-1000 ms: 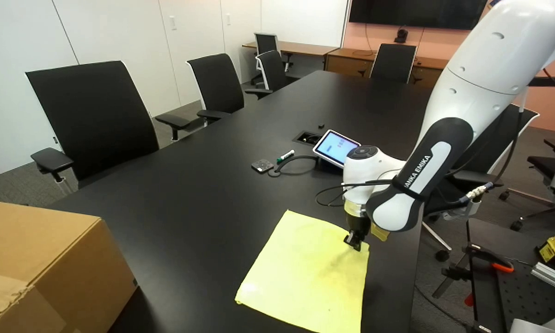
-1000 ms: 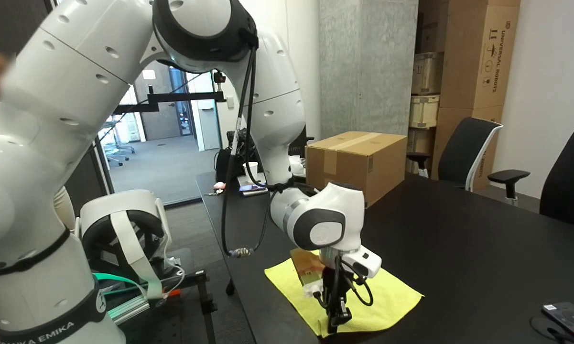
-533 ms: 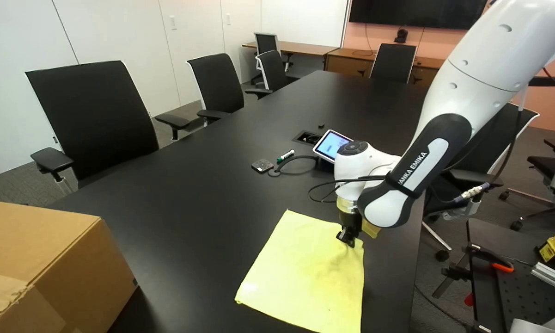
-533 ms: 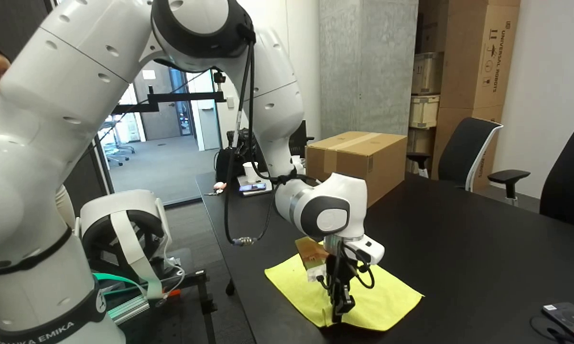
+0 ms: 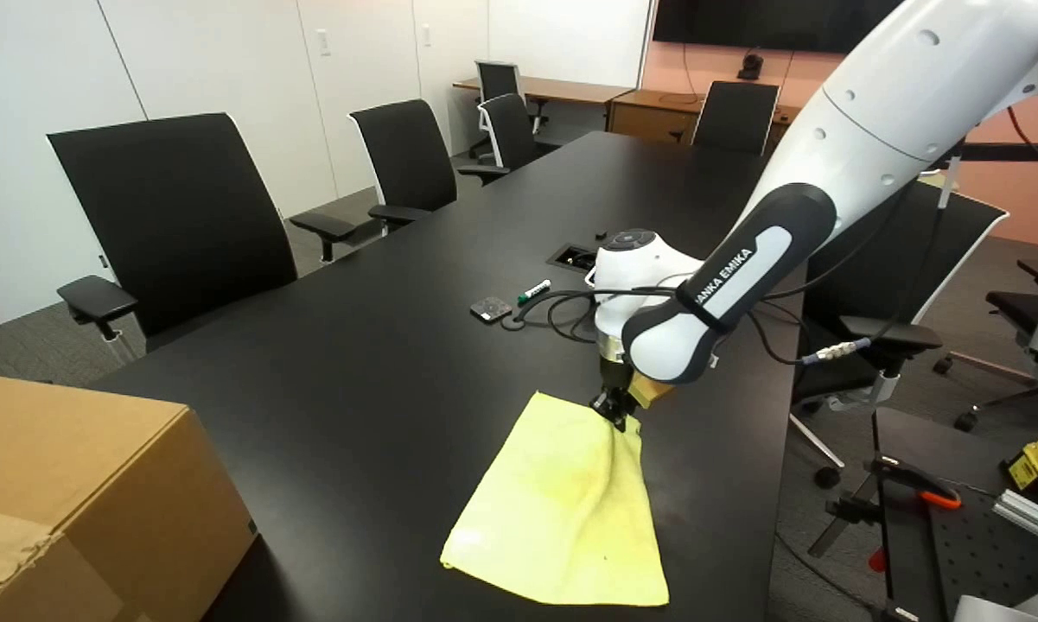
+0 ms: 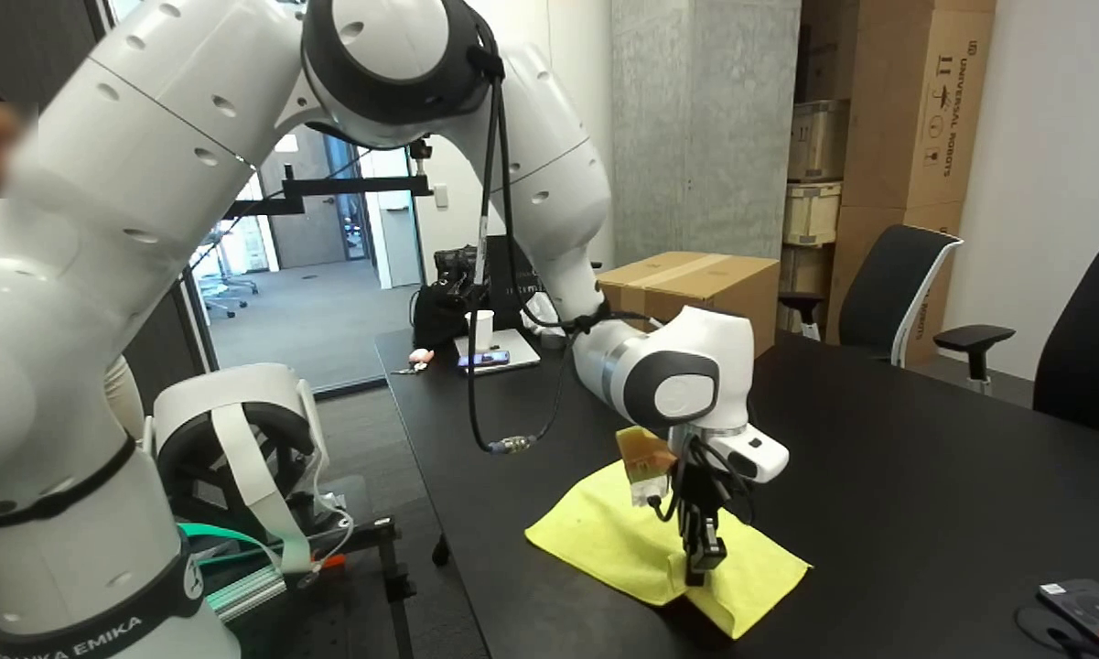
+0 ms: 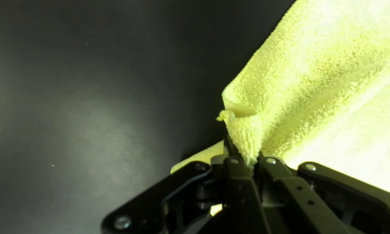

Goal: Fold the yellow towel

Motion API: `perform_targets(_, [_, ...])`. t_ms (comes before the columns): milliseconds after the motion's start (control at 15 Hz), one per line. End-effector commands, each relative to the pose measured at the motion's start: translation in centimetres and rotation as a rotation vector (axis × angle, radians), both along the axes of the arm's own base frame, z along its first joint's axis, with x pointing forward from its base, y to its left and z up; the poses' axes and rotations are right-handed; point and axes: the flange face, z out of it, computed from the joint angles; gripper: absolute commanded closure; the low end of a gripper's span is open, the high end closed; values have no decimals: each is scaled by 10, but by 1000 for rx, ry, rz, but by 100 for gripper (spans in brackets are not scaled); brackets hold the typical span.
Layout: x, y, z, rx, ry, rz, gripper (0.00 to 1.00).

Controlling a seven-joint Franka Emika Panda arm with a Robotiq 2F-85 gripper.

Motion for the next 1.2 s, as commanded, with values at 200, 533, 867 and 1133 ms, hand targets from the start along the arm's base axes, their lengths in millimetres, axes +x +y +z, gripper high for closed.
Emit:
perform_targets(200, [72,16,31,61,-51,-69,92])
perform_targets(533, [123,30,13,-3,-113,-134,92])
perform_targets(867, [137,36,-3,-57,-112,-205,46])
perform_targets(1133, [116,66,4,-96,-47,-179,16])
